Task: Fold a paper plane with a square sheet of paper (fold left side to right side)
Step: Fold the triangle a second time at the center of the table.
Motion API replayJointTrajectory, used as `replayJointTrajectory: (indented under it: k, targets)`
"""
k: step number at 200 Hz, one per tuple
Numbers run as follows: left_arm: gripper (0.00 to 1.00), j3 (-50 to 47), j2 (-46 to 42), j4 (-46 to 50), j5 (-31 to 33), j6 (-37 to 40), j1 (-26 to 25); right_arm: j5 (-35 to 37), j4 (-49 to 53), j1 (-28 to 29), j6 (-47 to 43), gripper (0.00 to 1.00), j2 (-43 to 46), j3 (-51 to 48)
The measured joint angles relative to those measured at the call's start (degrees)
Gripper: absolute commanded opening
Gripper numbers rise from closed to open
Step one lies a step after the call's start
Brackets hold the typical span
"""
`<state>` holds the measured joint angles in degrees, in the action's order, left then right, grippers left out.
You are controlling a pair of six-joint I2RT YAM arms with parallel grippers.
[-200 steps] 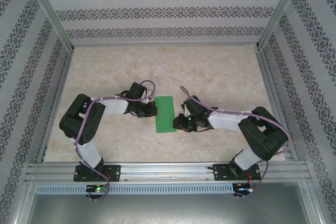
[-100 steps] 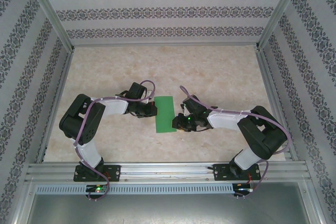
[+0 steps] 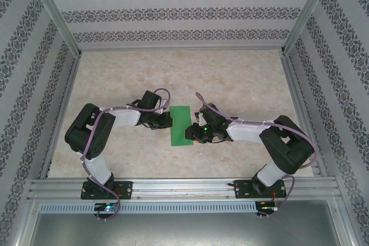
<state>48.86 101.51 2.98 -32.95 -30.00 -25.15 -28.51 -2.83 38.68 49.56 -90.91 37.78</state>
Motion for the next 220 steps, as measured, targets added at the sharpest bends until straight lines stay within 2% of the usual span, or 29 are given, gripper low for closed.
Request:
replayJointTrajectory:
  k: [131,220]
  targets:
    - [0.00,-0.4,-0.4,-0.3,0.2,0.0,0.0,-4.5,-3.1,-6.4,-2.4,0.39,-5.0,3.9]
    - [0.00,-0.4,-0.4,-0.4,0.2,0.0,0.0,-7.0,-4.3,-8.9,-4.6,0.25,-10.6,7.5]
